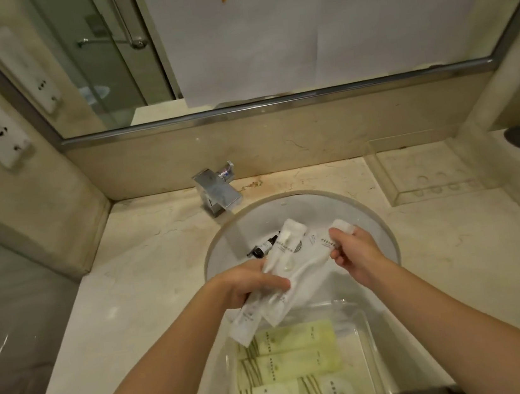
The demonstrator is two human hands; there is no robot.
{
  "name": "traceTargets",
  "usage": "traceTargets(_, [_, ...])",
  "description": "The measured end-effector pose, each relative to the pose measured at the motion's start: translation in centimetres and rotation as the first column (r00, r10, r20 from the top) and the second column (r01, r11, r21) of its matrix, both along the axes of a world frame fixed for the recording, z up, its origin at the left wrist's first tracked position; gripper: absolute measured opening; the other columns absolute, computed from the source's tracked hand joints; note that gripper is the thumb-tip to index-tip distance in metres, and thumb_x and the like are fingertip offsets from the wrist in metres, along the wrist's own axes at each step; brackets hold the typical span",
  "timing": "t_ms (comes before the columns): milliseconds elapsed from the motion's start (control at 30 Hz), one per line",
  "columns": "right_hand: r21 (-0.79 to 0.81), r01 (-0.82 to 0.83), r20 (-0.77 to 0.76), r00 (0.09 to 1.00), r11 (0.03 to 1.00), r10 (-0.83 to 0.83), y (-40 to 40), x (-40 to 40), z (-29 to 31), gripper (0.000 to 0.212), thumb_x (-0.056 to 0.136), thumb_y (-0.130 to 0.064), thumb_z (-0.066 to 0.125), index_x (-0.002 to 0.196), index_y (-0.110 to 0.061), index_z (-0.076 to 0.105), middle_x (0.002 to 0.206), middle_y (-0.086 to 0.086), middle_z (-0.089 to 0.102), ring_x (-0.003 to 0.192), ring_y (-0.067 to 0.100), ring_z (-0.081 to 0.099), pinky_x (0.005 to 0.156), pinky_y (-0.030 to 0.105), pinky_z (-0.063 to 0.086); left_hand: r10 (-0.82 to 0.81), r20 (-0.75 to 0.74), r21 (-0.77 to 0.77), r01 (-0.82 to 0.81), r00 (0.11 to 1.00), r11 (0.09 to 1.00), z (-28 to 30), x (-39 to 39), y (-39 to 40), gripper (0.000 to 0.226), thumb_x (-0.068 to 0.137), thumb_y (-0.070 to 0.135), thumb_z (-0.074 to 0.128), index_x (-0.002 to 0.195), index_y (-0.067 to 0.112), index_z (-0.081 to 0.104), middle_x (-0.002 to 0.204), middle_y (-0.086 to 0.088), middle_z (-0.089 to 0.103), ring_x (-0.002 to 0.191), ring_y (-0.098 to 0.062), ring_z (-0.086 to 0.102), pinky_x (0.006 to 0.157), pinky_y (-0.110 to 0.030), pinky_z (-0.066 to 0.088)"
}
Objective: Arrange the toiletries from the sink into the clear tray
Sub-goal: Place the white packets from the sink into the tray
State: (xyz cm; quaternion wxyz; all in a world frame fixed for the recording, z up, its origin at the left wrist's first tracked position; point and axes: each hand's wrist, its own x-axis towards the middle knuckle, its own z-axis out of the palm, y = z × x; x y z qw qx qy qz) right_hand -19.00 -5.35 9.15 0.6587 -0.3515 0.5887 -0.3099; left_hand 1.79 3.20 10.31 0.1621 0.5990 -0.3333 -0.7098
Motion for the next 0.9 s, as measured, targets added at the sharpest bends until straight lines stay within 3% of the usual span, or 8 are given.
traceTargets(133, [0.082, 0.029, 0.019, 0.999, 0.996, -0.031, 2.1, -1.0, 0.3, 0.007, 0.093, -0.008, 0.052, 0.087, -0.006, 0.049, 0.071, 0.011, 0.053, 0.050, 0.015, 0.058, 0.036, 0.016, 0.044, 0.043, 0.088, -0.025, -0.041, 0.995, 0.999, 0.2, 1.9, 2.5, 0.051, 0.071, 0.010, 0.080, 0.118, 0.013, 0.060, 0.121, -0.018, 0.066, 0.113, -0.037, 0.063, 0.096, -0.051, 0.052])
traceTargets(267, [0.104, -0.134, -0.082, 0.986, 0.985, 0.143, 4.5, -2.2, -0.5, 0.015, 0.090, -0.006, 0.059, 0.100, -0.002, 0.048, 0.072, 0.013, 0.059, 0.057, 0.018, 0.061, 0.042, 0.019, 0.048, 0.065, 0.182, -0.074, -0.052, 0.981, 0.996, 0.1, 3.1, 4.4, 0.027, 0.078, 0.005, 0.075, 0.100, 0.016, 0.064, 0.098, -0.008, 0.071, 0.092, -0.027, 0.069, 0.078, -0.038, 0.058])
traceTargets(367, [0.105, -0.225, -0.227, 0.943, 0.969, 0.244, 6.0, -2.8, -1.2, 0.013, 0.089, -0.006, 0.062, 0.088, -0.005, 0.049, 0.076, 0.012, 0.059, 0.054, 0.018, 0.060, 0.049, 0.023, 0.048, 0.047, 0.280, -0.093, -0.022, 0.959, 0.995, 0.1, 3.4, 5.3, 0.022, 0.079, 0.001, 0.072, 0.092, 0.014, 0.061, 0.088, -0.004, 0.068, 0.079, -0.020, 0.066, 0.066, -0.030, 0.055])
traceTargets(533, [0.121, -0.314, -0.343, 0.877, 0.942, 0.336, 7.4, -3.6, -2.0, 0.021, 0.087, -0.004, 0.059, 0.076, -0.010, 0.043, 0.069, 0.012, 0.054, 0.049, 0.023, 0.063, 0.049, 0.026, 0.051, -0.025, 0.471, -0.118, 0.091, 0.882, 0.989, -1.4, 3.4, 6.2, 0.046, 0.069, 0.008, 0.076, 0.110, 0.009, 0.057, 0.106, -0.012, 0.067, 0.097, -0.029, 0.065, 0.087, -0.043, 0.055])
traceTargets(600, [0.099, -0.376, -0.440, 0.814, 0.921, 0.380, 7.7, -3.6, -1.9, 0.015, 0.086, -0.005, 0.056, 0.077, -0.009, 0.046, 0.071, 0.013, 0.061, 0.047, 0.023, 0.064, 0.044, 0.024, 0.048, -0.032, 0.546, -0.148, 0.134, 0.837, 0.980, -1.9, 3.2, 6.4, 0.048, 0.068, 0.011, 0.078, 0.110, 0.009, 0.056, 0.107, -0.013, 0.065, 0.096, -0.028, 0.064, 0.086, -0.042, 0.054])
traceTargets(733, [0.076, -0.546, -0.687, 0.578, 0.834, 0.441, 8.3, -3.9, -1.8, 0.012, 0.084, -0.013, 0.054, 0.072, -0.012, 0.052, 0.073, 0.009, 0.073, 0.044, 0.017, 0.061, 0.047, 0.022, 0.043, -0.050, 0.584, -0.152, 0.170, 0.810, 0.974, -2.1, 2.9, 6.4, 0.046, 0.067, 0.008, 0.081, 0.106, 0.004, 0.056, 0.098, -0.014, 0.069, 0.077, -0.024, 0.070, 0.076, -0.039, 0.060])
traceTargets(833, [0.088, -0.620, -0.806, 0.416, 0.780, 0.422, 8.8, -4.1, -2.1, 0.014, 0.082, -0.022, 0.056, 0.069, -0.018, 0.056, 0.075, 0.004, 0.070, 0.062, 0.020, 0.062, 0.059, 0.029, 0.048, -0.069, 0.608, -0.146, 0.197, 0.791, 0.970, -2.4, 2.7, 6.7, 0.044, 0.067, 0.004, 0.081, 0.103, 0.001, 0.054, 0.093, -0.015, 0.069, 0.067, -0.023, 0.071, 0.070, -0.038, 0.062])
traceTargets(900, [0.073, -0.650, -0.858, 0.345, 0.756, 0.380, 9.1, -4.0, -2.4, 0.018, 0.084, -0.026, 0.056, 0.066, -0.023, 0.052, 0.074, 0.002, 0.064, 0.069, 0.022, 0.061, 0.055, 0.029, 0.041, -0.086, 0.651, -0.147, 0.236, 0.754, 0.961, -2.6, 2.6, 6.9, 0.043, 0.068, 0.006, 0.080, 0.099, 0.005, 0.051, 0.091, -0.012, 0.068, 0.064, -0.020, 0.070, 0.067, -0.036, 0.062])
